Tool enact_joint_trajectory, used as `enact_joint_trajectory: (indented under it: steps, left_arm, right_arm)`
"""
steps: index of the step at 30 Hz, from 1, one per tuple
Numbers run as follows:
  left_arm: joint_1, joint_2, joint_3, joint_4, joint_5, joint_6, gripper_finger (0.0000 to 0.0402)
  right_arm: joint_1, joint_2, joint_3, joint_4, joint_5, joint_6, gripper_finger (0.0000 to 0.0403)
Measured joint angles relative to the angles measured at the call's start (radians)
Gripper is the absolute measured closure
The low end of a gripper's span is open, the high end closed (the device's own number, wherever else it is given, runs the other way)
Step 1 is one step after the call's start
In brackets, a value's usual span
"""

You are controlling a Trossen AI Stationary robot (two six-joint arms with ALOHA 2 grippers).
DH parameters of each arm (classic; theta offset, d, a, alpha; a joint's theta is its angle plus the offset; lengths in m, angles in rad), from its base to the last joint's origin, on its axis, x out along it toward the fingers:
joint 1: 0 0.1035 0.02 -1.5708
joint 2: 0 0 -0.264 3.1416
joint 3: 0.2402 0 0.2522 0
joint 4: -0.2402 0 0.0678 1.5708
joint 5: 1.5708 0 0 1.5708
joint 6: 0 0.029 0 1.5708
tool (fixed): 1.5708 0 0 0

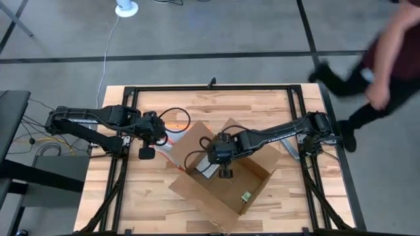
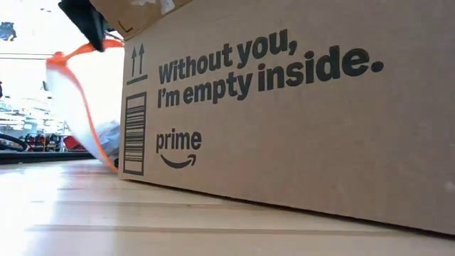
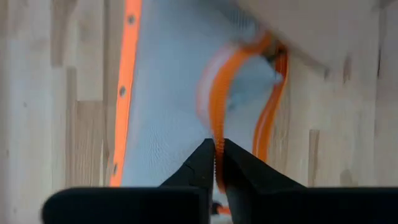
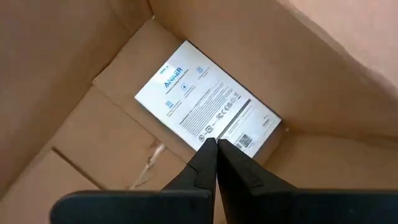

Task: Unpack boxes
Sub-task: Put the white box into the white zip bag

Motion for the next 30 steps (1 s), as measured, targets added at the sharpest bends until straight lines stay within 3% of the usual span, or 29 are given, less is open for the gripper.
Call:
enact_joint_trajectory:
  steps: [4,10,14,19,30]
  left_arm:
    - [0.007,0.000,0.017,-0.069,0.001,0.005,0.0325]
    - [0.001,0.017,0.171,-0.097,0.002,0.014,0.0277]
    - [-0.016,0.014,0.203,0.038,0.014,0.044,0.0275]
    - [-0.040,0.066,0.185,0.199,0.106,0.052,0.0280]
    - [-0.082,0.297,0.182,0.289,0.114,0.143,0.0281]
  right_arm:
    - [-0.005,0.000,0.000,0.000,0.000,0.110,0.0403]
    - [-0.004,0.000,0.000,-0.001,0.000,0.137,0.0403]
    - [0.002,0.000,-0.017,-0.014,0.000,0.186,0.0403]
    - [0.016,-0.001,-0.017,-0.040,0.000,0.285,0.0403]
    - [0.114,-0.001,-0.017,-0.109,0.000,0.330,0.0403]
